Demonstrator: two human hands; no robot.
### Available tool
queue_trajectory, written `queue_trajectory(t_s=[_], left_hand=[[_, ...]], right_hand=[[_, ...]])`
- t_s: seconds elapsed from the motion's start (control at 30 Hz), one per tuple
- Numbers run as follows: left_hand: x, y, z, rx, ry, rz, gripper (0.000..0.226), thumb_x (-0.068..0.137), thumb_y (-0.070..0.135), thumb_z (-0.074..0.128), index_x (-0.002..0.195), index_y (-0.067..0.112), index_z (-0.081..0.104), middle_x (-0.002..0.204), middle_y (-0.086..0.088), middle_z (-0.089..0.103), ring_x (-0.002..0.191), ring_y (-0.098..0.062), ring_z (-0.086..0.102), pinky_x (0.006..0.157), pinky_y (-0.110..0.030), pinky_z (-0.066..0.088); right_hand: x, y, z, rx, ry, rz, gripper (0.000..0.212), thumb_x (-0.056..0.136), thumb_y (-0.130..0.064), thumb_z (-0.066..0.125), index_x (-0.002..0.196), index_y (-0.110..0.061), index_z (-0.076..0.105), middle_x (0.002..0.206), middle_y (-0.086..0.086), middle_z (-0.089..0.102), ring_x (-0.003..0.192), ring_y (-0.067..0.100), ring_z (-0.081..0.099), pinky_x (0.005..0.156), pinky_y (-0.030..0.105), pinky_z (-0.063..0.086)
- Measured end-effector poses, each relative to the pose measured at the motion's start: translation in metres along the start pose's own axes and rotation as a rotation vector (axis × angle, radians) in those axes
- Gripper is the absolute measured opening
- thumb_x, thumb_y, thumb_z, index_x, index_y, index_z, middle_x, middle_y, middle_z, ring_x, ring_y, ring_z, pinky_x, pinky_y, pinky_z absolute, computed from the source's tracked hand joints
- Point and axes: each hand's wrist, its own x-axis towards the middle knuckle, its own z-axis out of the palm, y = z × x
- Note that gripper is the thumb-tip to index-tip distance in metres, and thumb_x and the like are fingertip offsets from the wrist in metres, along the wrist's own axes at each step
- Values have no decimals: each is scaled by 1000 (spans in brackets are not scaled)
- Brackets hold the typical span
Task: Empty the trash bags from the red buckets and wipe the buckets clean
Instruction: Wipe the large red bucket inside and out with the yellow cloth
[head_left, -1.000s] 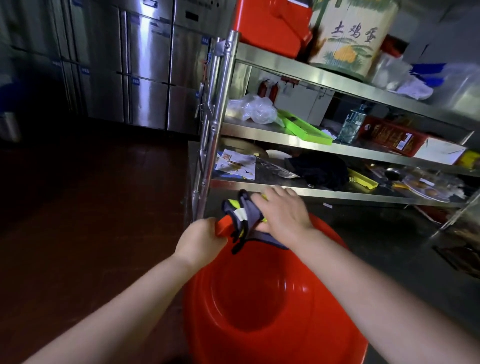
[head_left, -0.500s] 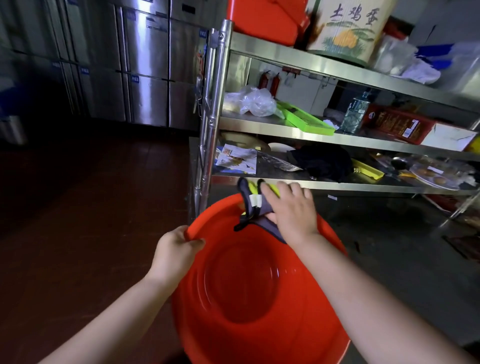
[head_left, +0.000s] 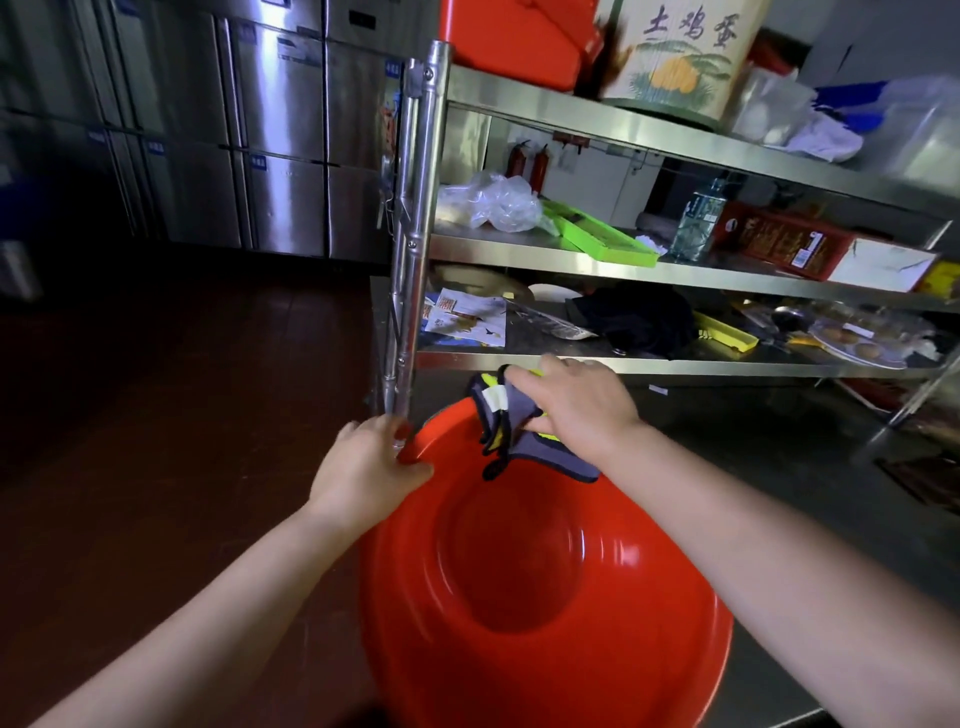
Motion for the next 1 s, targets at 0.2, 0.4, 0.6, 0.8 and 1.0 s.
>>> queue_trajectory(t_s=[0.2,0.4,0.6,0.8,1.0], left_hand=[[20,17,16,-185,-82,-53,24,81,23,65,101,11,57,79,-9,65,69,-28,62,63,-37,50],[18,13,22,-279,-6,-77,22,81,24,65,101,19,56,77,-6,65,65,-26,65,63,-40,53],[7,-16,20,-489,103,-248,36,81,24,69,115,19,58,86,-2,68,74,-22,67,75,-47,57],[-17,-32,28,-546,207,-360,43,79,23,71,118,18,54,100,-4,64,88,-23,64,82,-46,54],[-12,-16,14,-136,147,1,71,69,19,79,133,12,49,139,-10,46,135,-27,31,109,-34,23]], right_hand=[[13,-19,7,-1,91,-26,61,71,-56,68,122,-27,51,100,7,59,91,30,58,75,37,42],[9,-14,20,-44,185,80,65,57,-50,81,112,-25,58,84,6,58,73,28,57,63,35,41],[-9,3,33,44,122,370,60,69,-49,74,120,-25,52,89,7,56,81,30,58,62,35,41],[-29,13,43,179,16,482,49,83,-47,63,122,-24,43,88,5,48,75,31,57,51,30,33],[-12,24,17,155,-25,198,53,82,-45,66,126,-29,43,97,6,53,84,34,61,56,32,33]])
